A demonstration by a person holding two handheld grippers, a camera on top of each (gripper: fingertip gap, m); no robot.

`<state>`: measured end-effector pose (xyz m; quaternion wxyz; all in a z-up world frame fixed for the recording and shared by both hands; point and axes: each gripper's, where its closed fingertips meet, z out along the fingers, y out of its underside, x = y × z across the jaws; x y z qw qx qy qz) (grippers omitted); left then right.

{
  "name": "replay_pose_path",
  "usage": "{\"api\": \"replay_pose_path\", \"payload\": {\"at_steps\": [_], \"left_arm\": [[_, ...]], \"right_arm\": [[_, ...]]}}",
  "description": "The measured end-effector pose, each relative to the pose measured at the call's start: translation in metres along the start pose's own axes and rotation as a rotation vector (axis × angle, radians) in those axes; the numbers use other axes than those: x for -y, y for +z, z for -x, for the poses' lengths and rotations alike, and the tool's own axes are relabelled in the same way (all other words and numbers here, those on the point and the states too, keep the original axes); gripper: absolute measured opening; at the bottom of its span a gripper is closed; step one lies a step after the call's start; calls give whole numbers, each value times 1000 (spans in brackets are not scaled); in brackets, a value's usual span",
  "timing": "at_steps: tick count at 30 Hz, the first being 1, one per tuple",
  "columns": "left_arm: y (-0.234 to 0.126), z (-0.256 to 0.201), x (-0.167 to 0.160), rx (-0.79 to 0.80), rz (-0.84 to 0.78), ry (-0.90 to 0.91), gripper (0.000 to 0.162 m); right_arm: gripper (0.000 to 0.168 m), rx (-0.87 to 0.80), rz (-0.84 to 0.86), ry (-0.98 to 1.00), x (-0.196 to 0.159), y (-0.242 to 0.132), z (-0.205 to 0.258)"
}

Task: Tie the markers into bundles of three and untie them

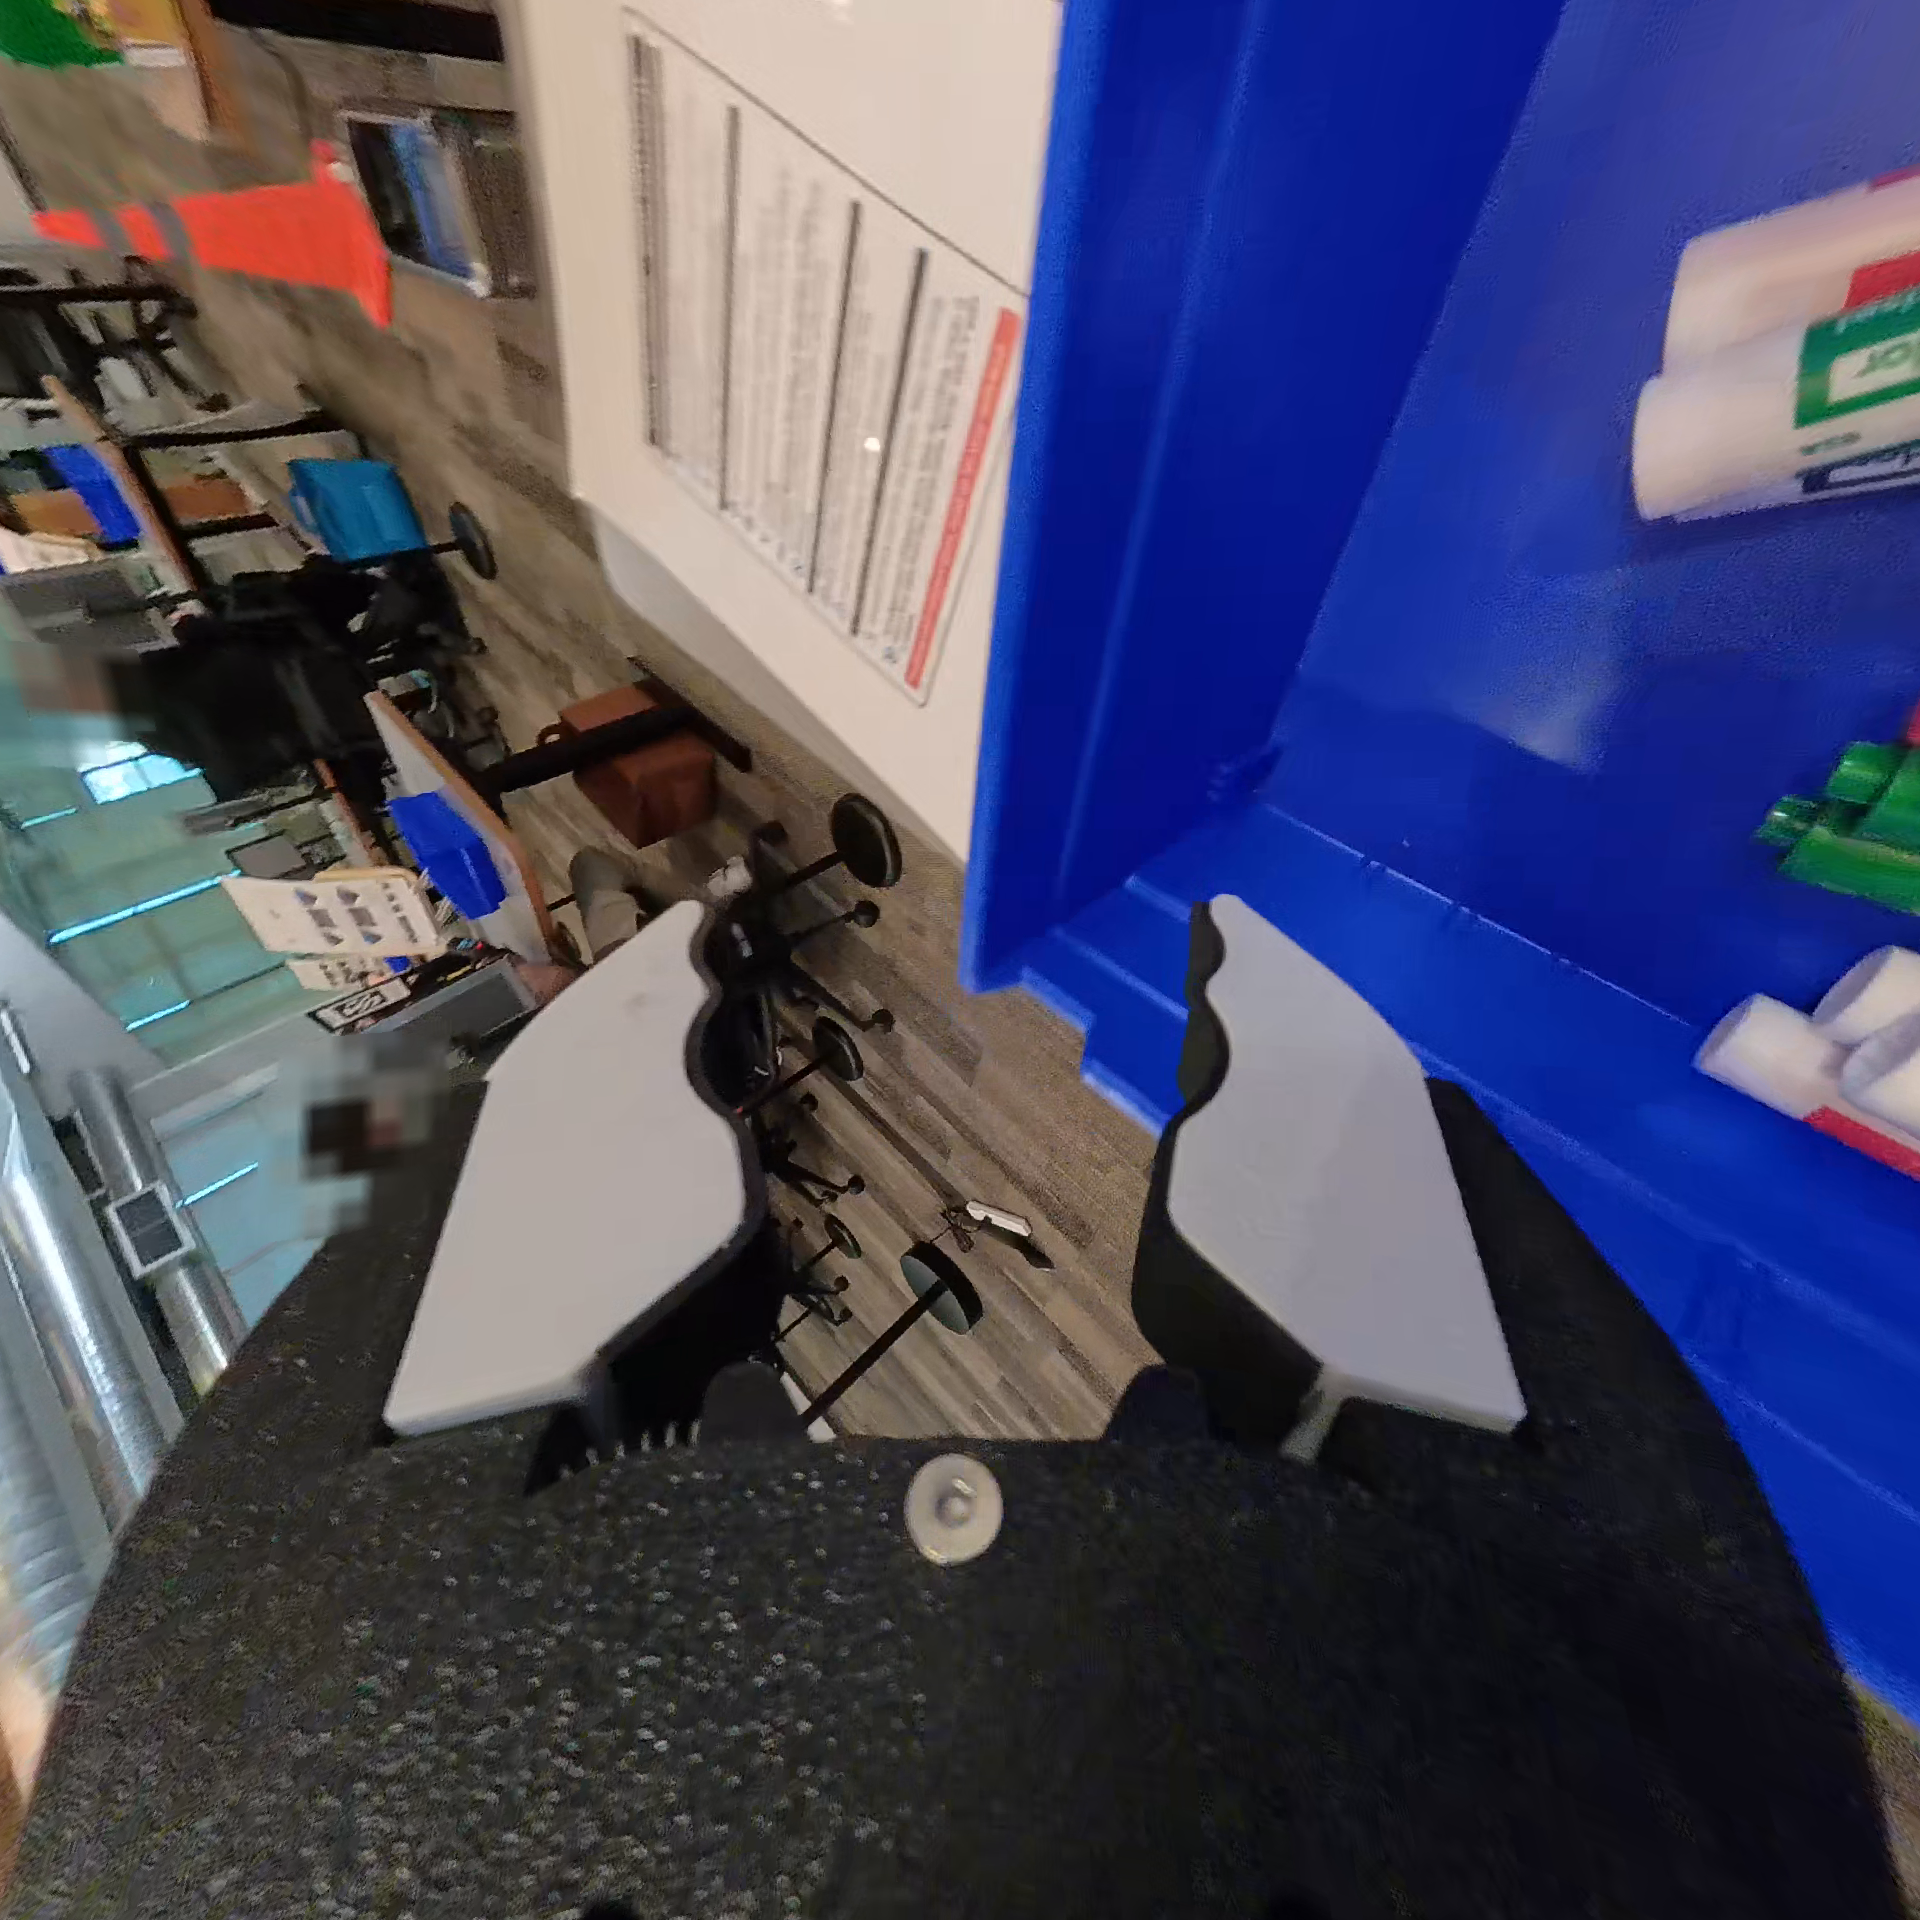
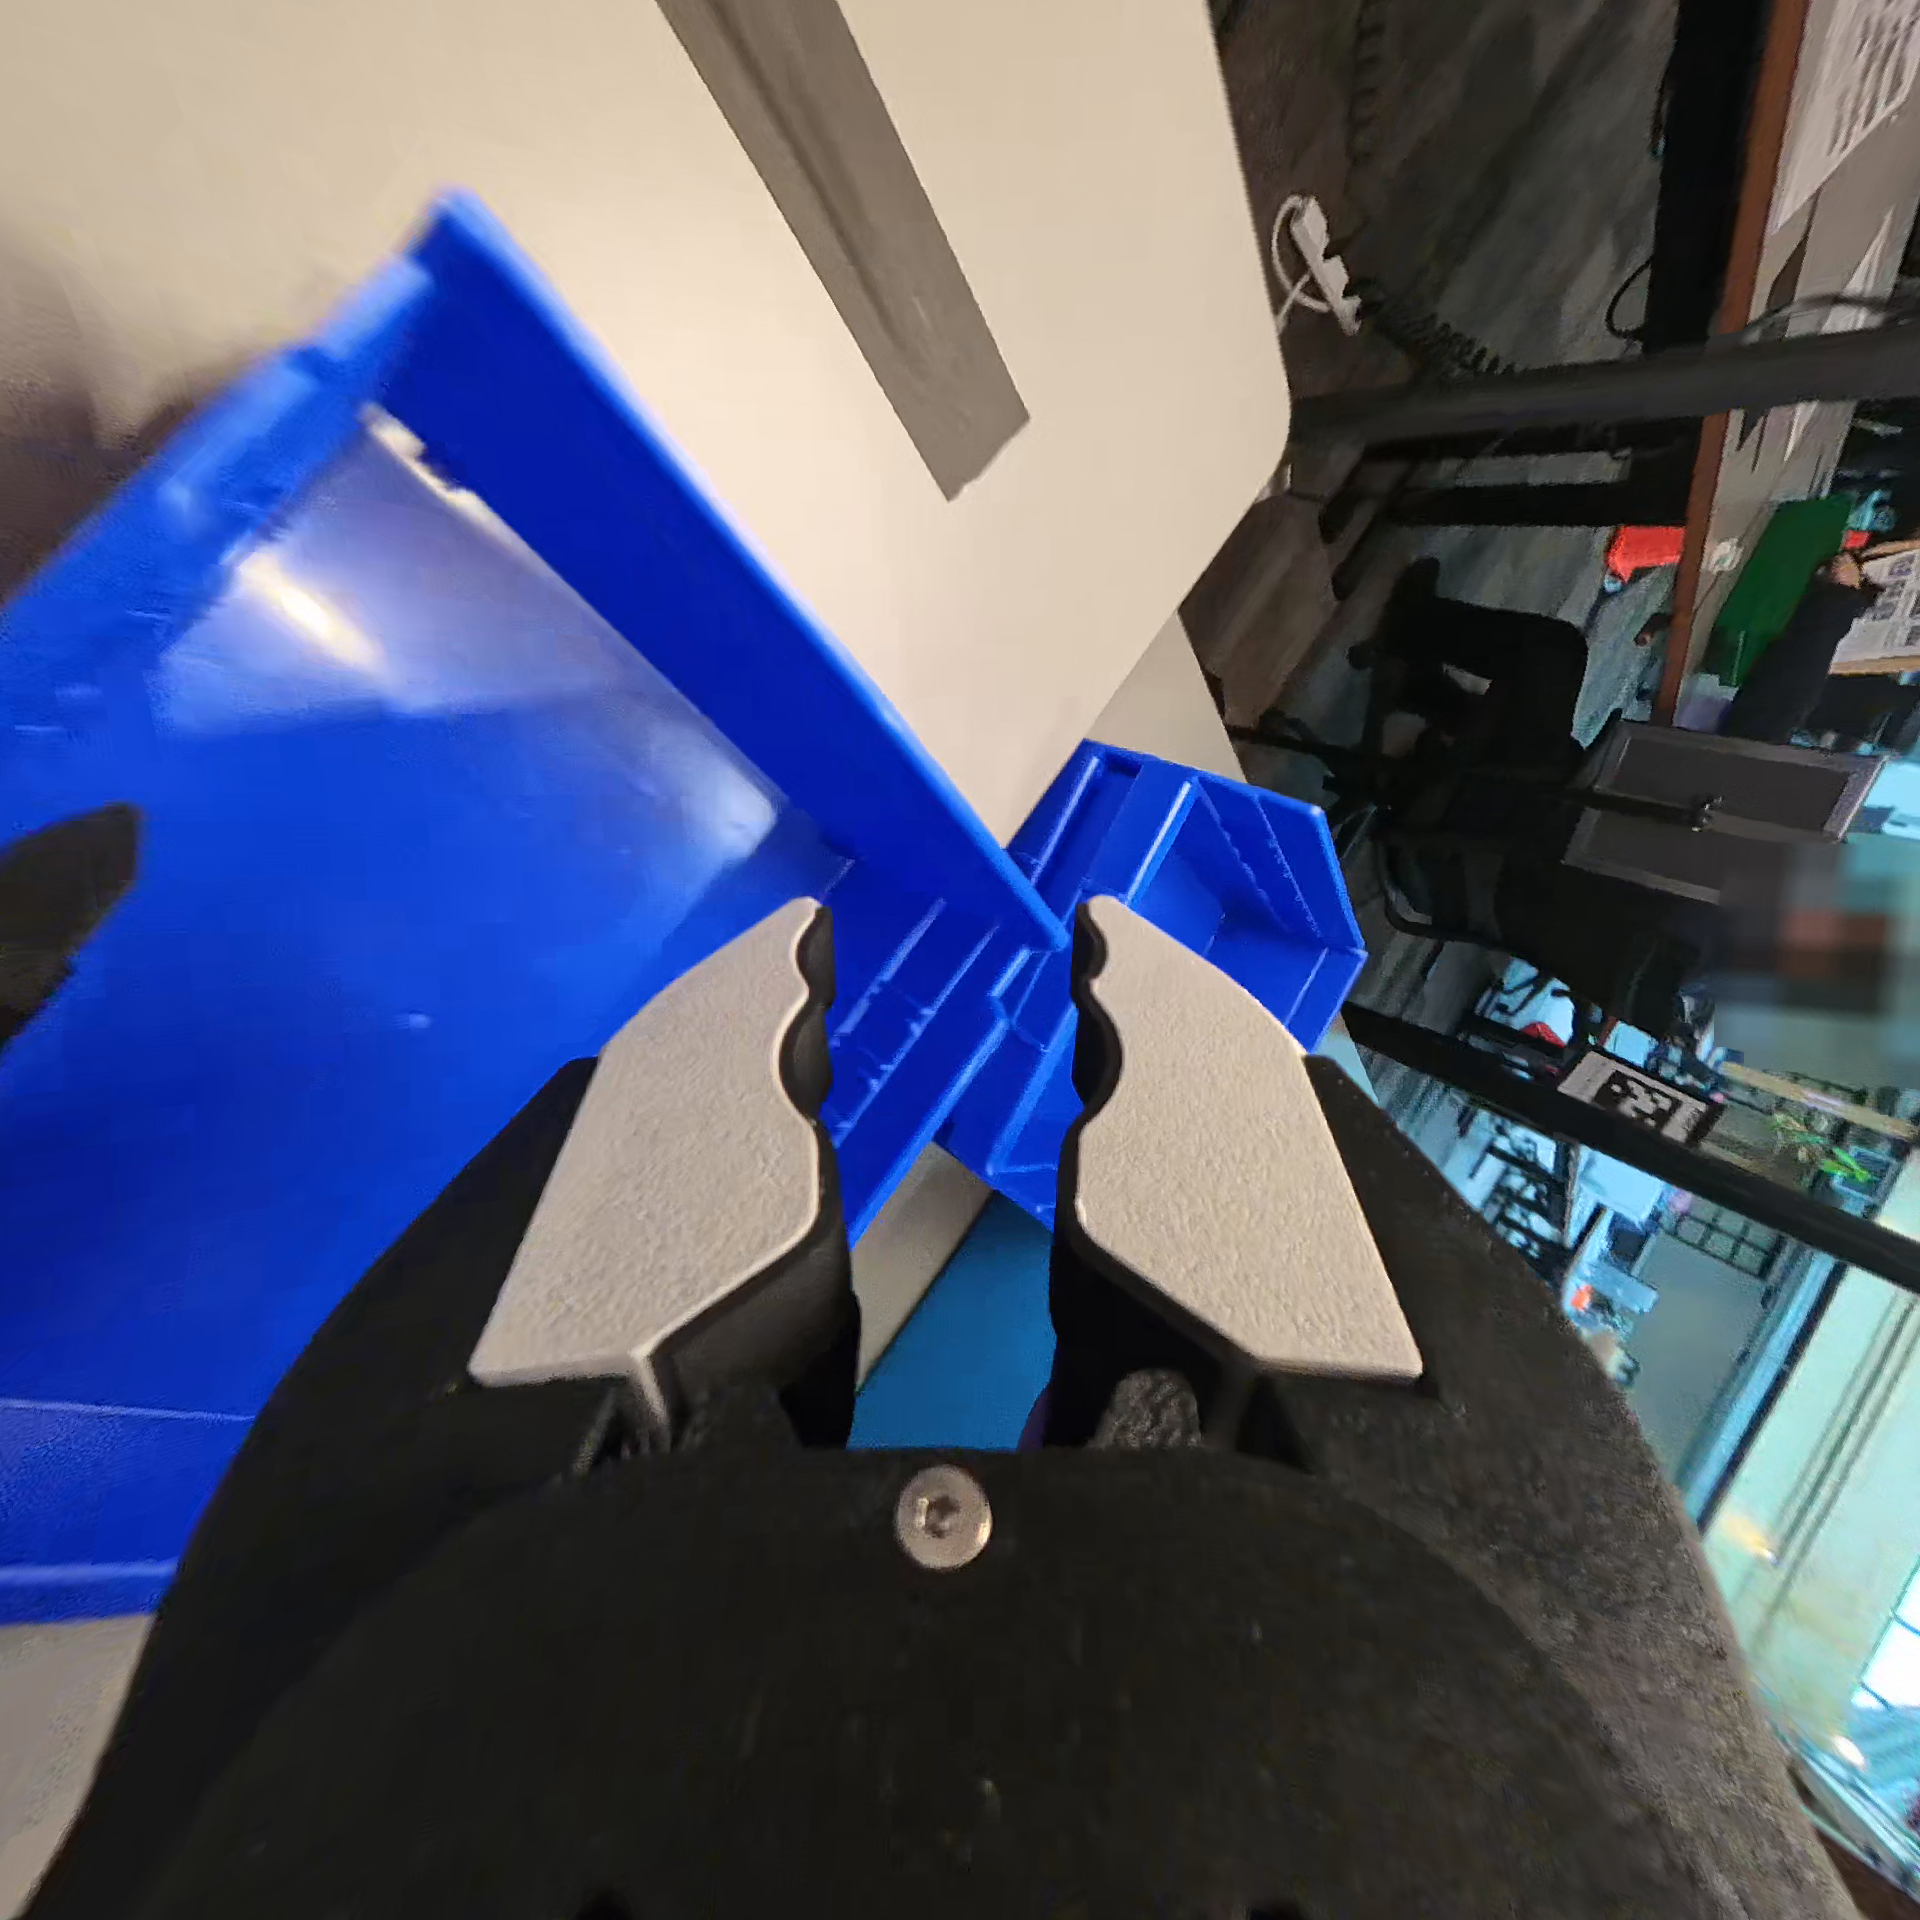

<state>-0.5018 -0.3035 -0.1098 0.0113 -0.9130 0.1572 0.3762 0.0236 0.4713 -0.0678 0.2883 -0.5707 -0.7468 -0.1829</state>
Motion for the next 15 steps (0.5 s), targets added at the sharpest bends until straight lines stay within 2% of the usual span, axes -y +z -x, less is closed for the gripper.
{"api": "replay_pose_path", "payload": {"at_steps": [3,9,13,15], "left_arm": [[-32,-1,5,-10,-28,-78,84],[-70,-80,32,-393,-40,-480,69],[-76,-139,46,-602,20,-777,68],[-72,-156,47,-591,50,-802,67]], "right_arm": [[44,53,-136,8,22,-46,40],[44,354,-383,-139,72,-135,218],[43,491,-477,-257,82,-163,325],[43,548,-527,-280,86,-169,362]]}}
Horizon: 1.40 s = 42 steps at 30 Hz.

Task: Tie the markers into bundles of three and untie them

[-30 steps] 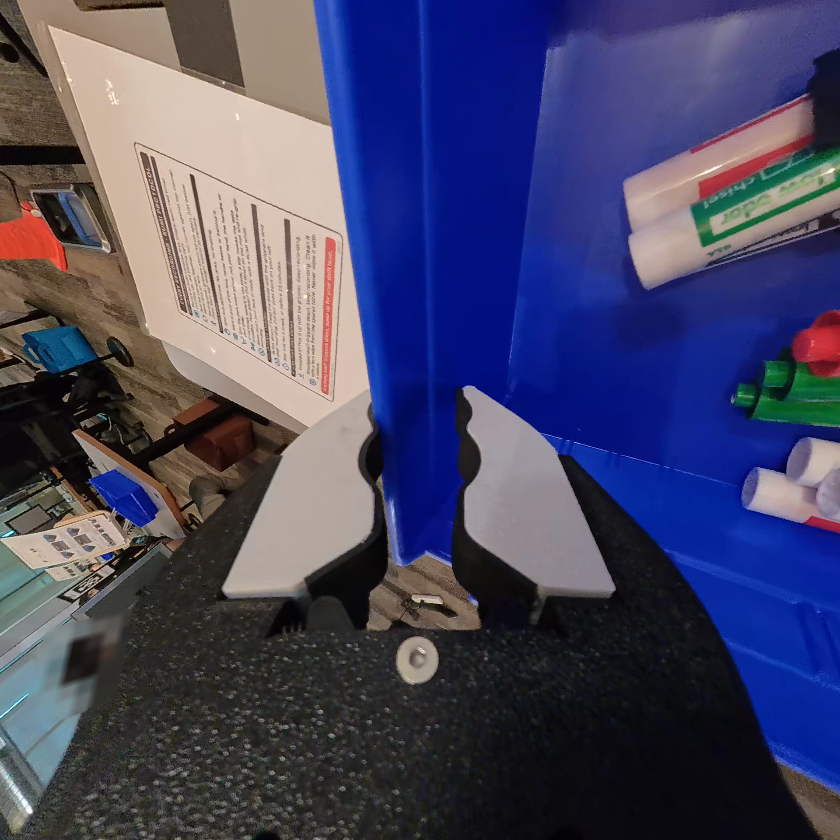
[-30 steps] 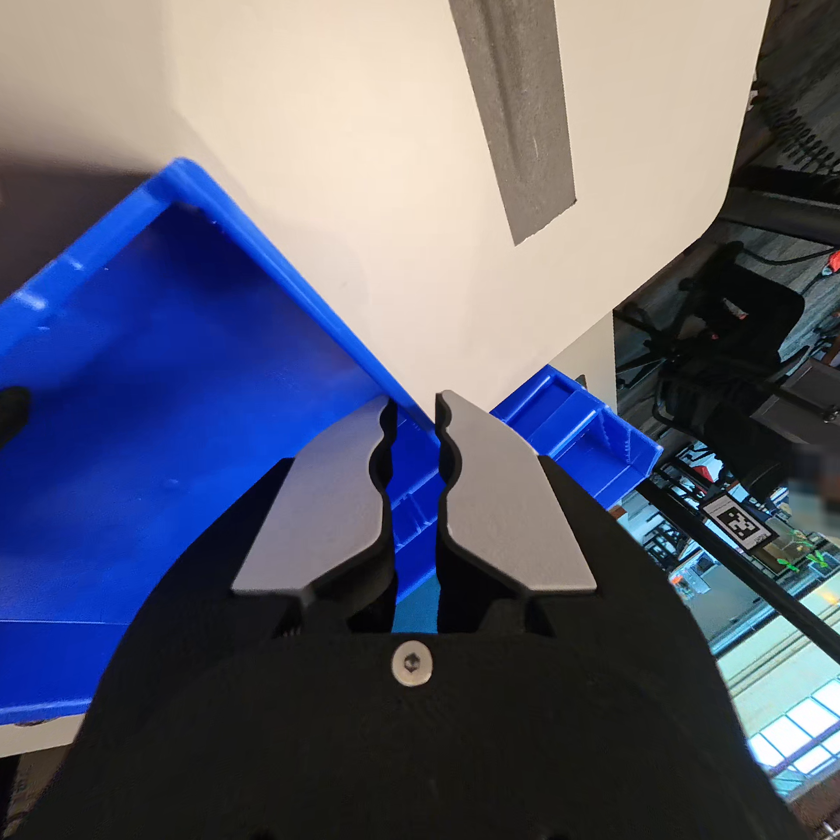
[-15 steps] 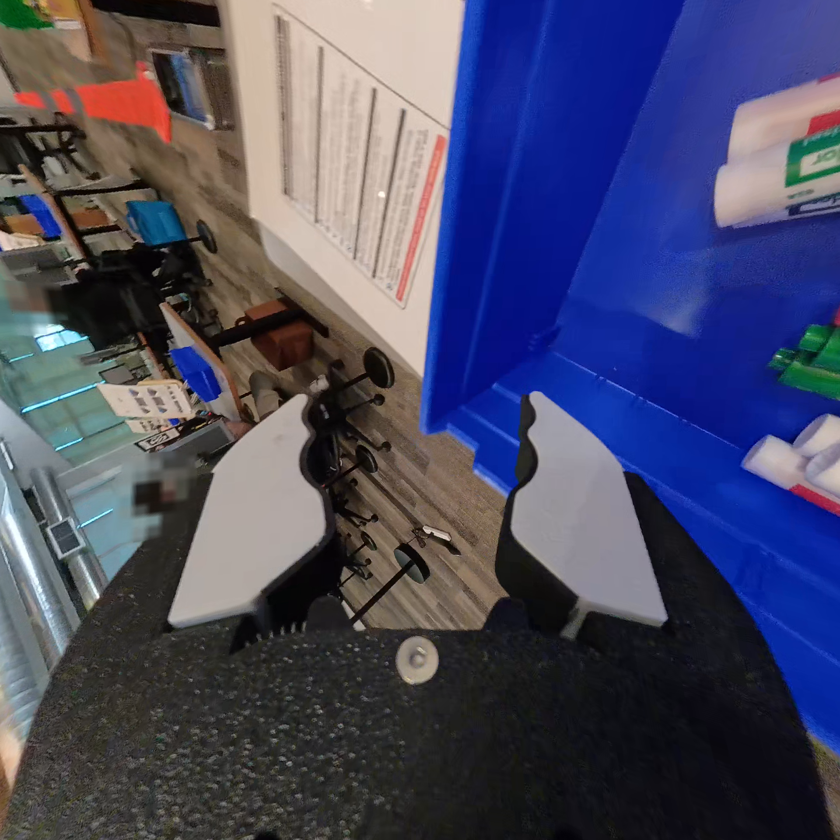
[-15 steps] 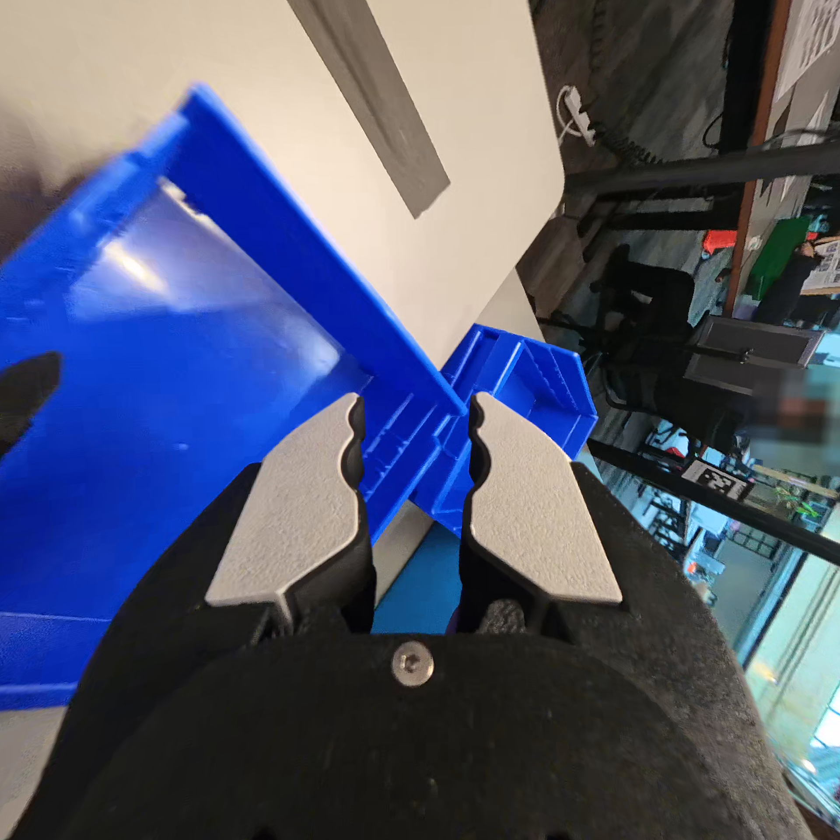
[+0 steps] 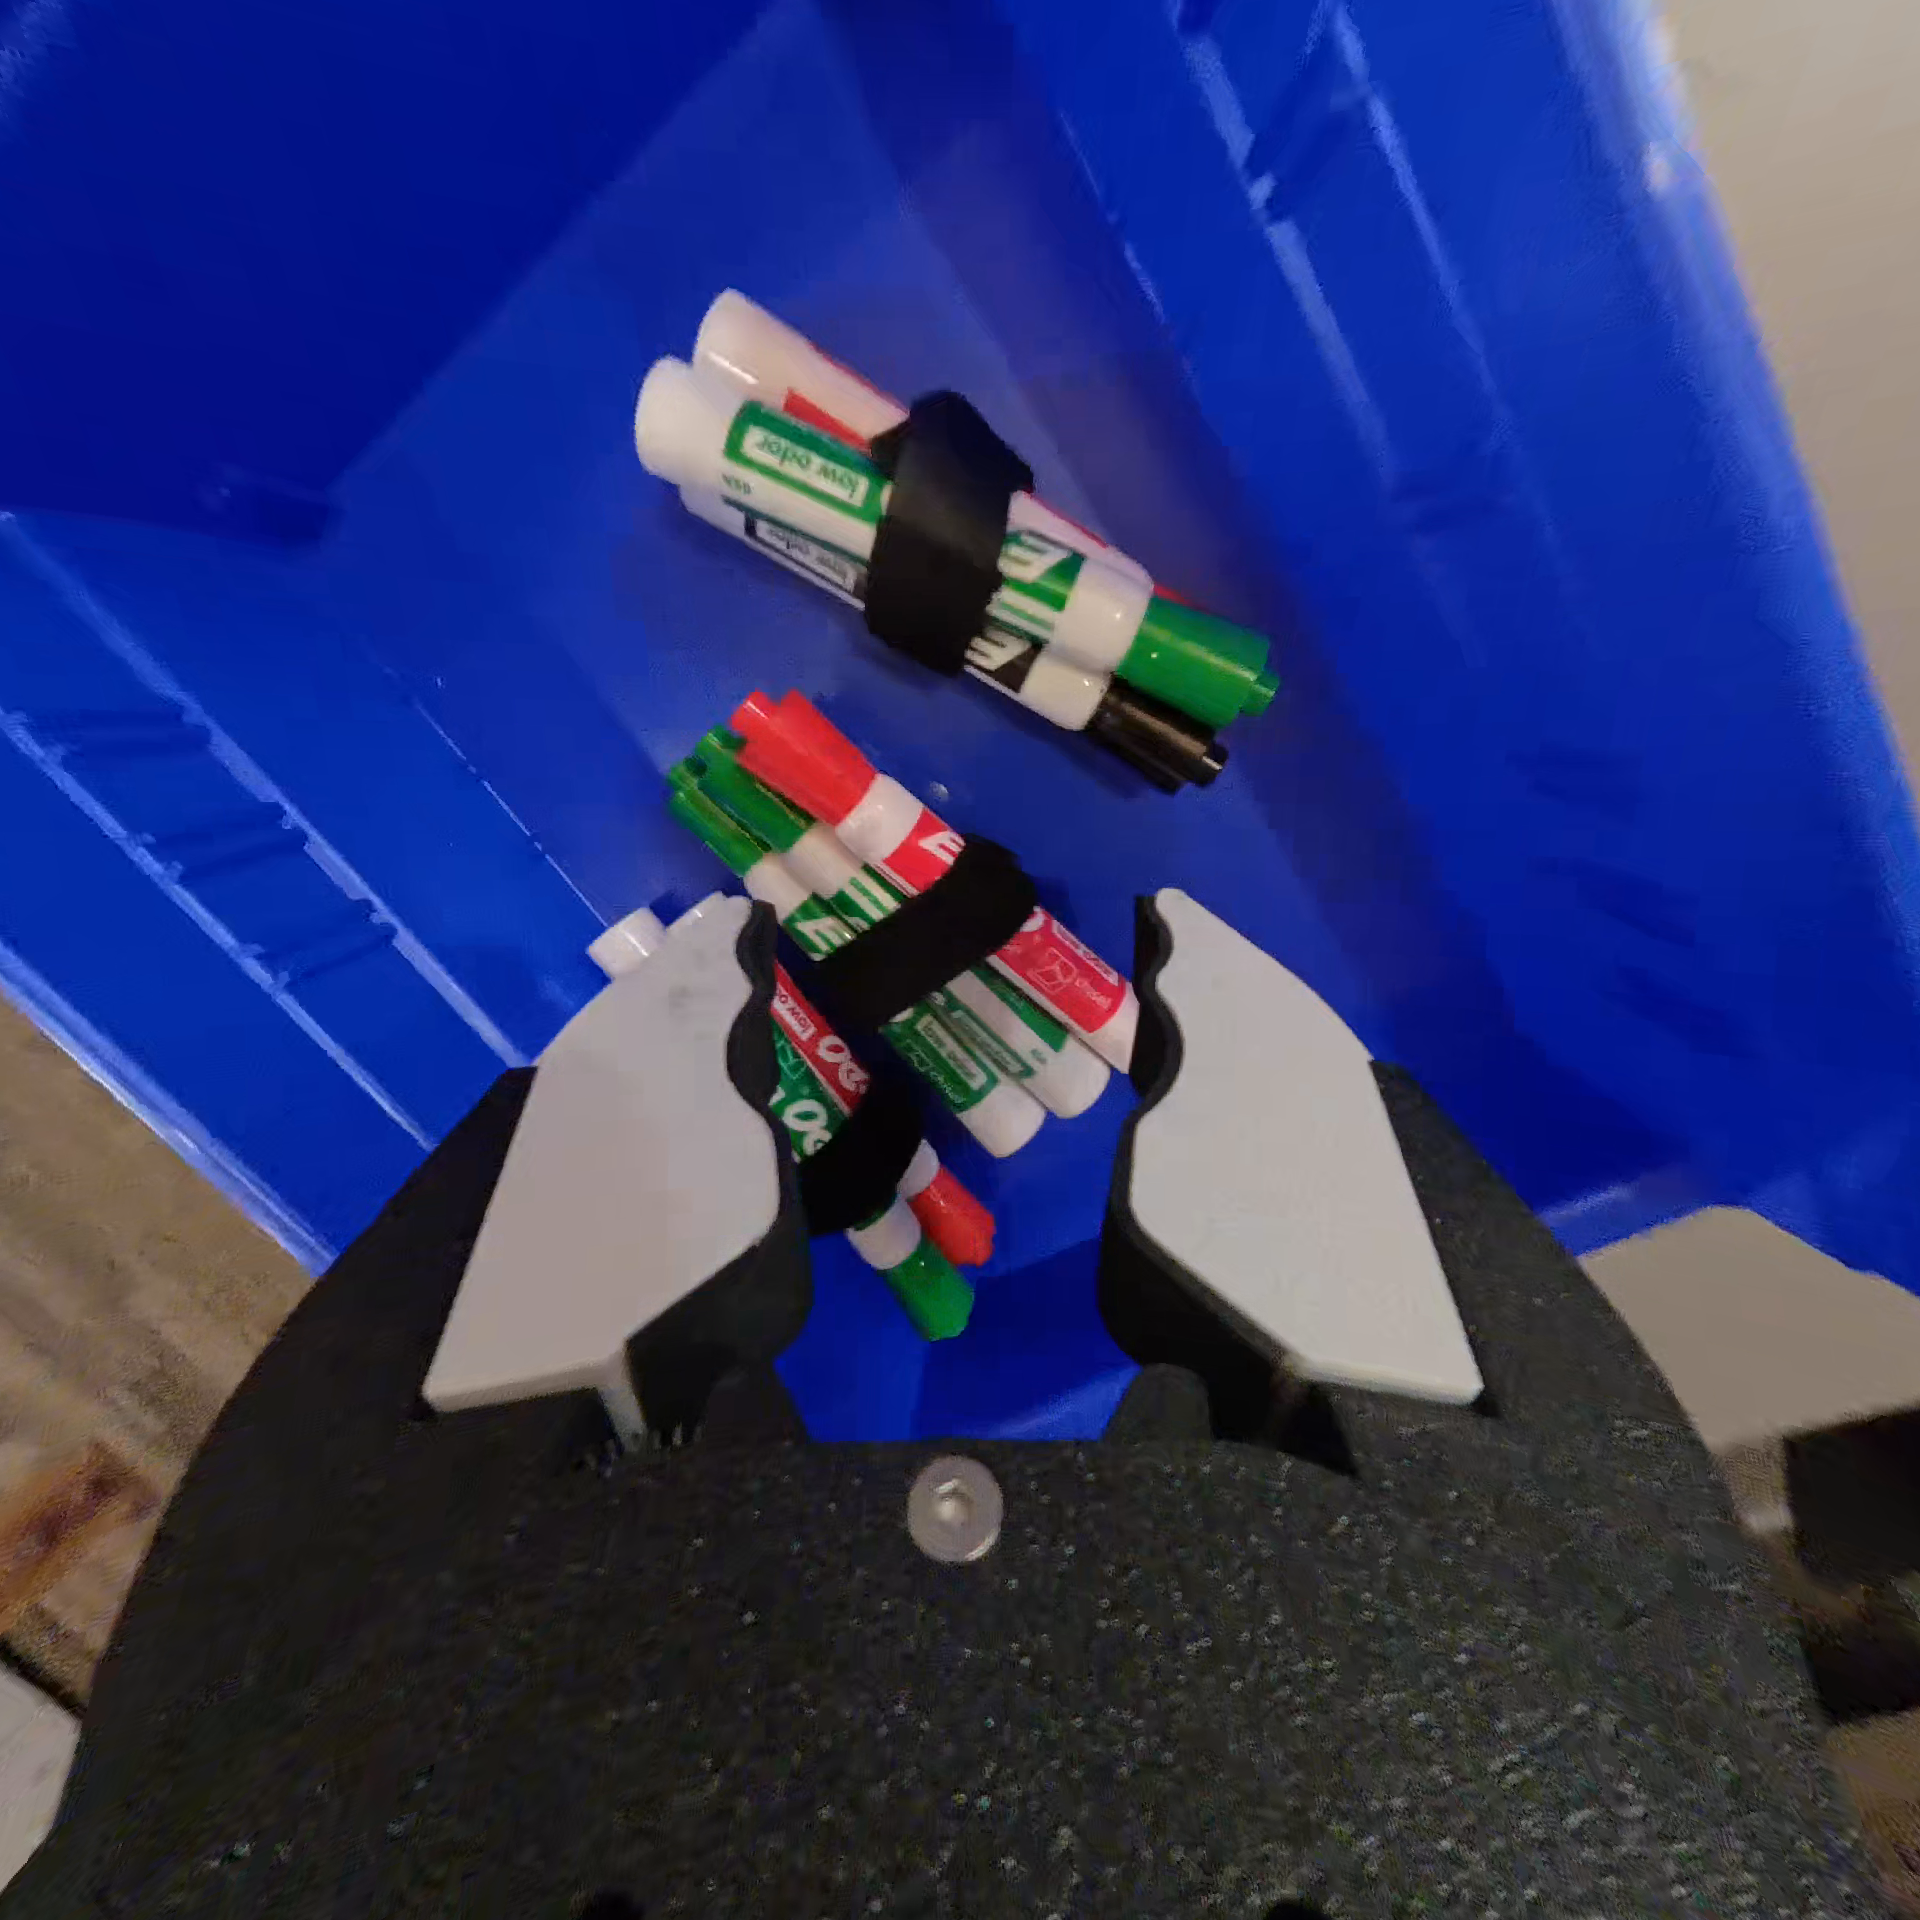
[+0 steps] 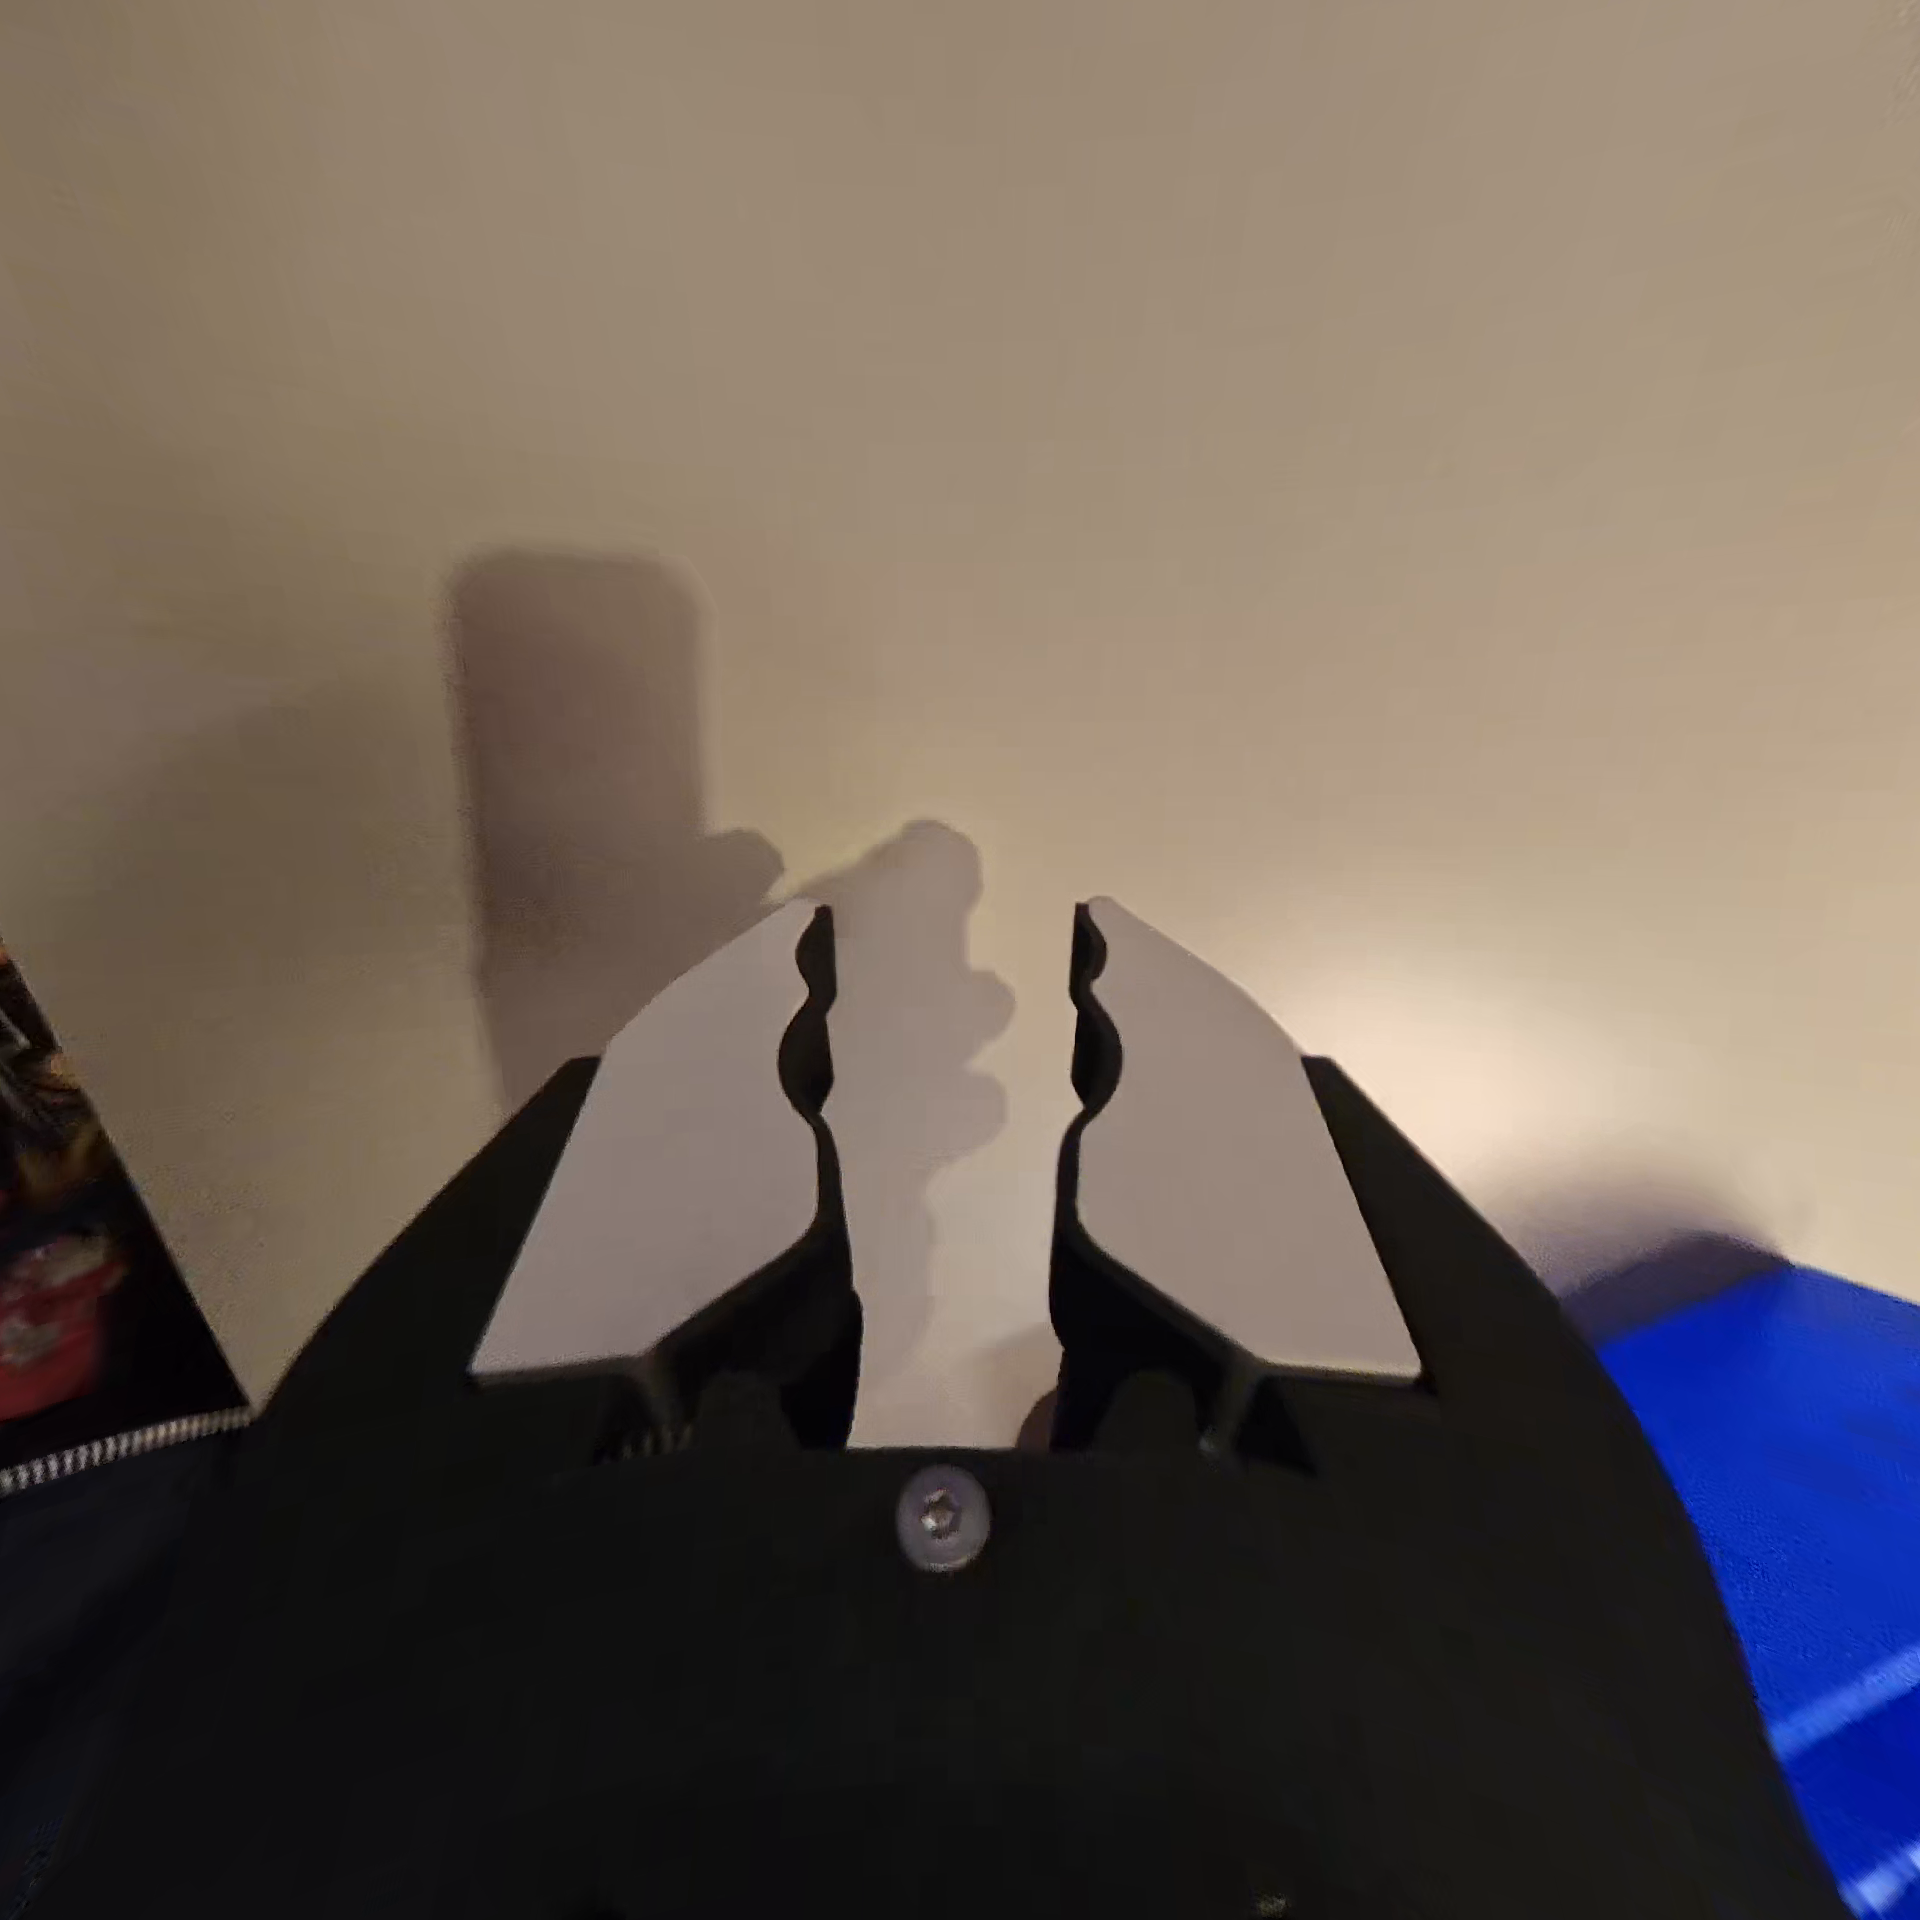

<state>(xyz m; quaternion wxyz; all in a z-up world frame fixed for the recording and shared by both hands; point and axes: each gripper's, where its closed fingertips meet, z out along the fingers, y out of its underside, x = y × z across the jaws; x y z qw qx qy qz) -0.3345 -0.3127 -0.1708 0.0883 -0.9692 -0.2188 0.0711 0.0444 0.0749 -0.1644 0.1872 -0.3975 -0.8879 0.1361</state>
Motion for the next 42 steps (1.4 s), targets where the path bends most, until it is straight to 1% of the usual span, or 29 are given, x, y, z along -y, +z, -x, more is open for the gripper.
{"api": "replay_pose_path", "payload": {"at_steps": [2,3,7,10,13,14,16,17,19,22,26,30,33,36,39,42], "left_arm": [[6,4,3,75,-40,-26,68],[7,4,9,80,-71,-66,67],[11,-8,39,-26,-180,-204,59],[22,-24,48,-101,-158,-261,54],[40,-16,45,-19,-85,-286,64],[44,-15,46,-17,-79,-306,66],[52,-8,45,6,-58,-336,64],[55,-3,44,31,-39,-335,67],[62,-2,44,42,-15,-323,64],[63,3,48,49,-13,-317,56],[61,2,48,90,21,-218,45],[58,0,47,109,45,-154,41],[50,-4,50,73,-7,-169,41],[29,-1,52,83,-80,-184,41],[-7,1,55,122,-153,-171,41],[-53,-8,68,192,-229,-106,41]], "right_arm": [[43,26,-47,15,8,17,14],[43,39,-68,34,11,25,18],[42,49,-133,120,19,48,20],[42,54,-151,161,17,55,25],[42,66,-160,172,12,57,35],[40,70,-163,175,10,58,37],[39,82,-179,194,7,58,40],[39,88,-183,201,6,57,41],[39,95,-188,207,5,57,41],[39,101,-196,206,5,57,42],[39,106,-206,203,5,57,41],[39,112,-215,204,5,57,40],[39,104,-220,200,3,57,37],[40,102,-225,208,1,57,33],[40,93,-226,205,-2,57,27],[40,75,-223,196,-5,57,16]]}}
